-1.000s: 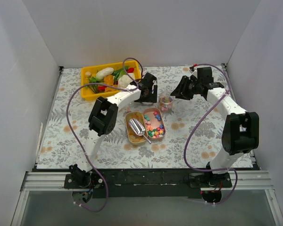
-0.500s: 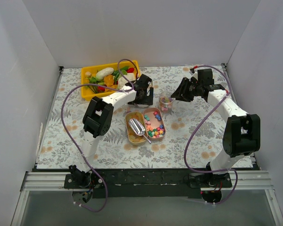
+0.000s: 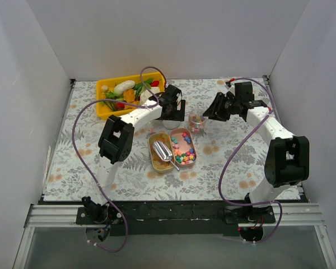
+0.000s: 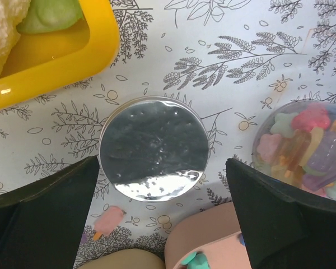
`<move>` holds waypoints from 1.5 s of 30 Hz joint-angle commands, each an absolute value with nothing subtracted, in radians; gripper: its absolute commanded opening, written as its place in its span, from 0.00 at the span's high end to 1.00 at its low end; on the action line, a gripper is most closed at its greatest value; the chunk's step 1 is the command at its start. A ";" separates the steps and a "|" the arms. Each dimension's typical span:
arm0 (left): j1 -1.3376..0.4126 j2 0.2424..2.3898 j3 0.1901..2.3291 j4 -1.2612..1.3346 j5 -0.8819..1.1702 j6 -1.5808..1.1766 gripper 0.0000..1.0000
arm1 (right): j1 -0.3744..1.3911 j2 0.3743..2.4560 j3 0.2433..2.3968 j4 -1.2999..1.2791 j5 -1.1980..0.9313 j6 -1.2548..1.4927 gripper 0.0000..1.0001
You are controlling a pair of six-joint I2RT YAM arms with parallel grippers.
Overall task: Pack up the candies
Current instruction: Pick up the bottle lid at the center of the board.
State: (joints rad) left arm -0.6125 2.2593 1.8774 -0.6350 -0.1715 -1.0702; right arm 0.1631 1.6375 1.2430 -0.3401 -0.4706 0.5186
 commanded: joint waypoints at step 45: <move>-0.614 2.289 1.940 -0.709 -0.233 -1.068 0.51 | 0.156 1.608 1.244 -0.325 -0.486 0.520 0.52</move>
State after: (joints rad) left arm -0.6136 2.3280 1.9255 -0.6880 -0.1898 -1.0649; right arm 0.1627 1.6375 1.2430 -0.3420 -0.4747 0.5179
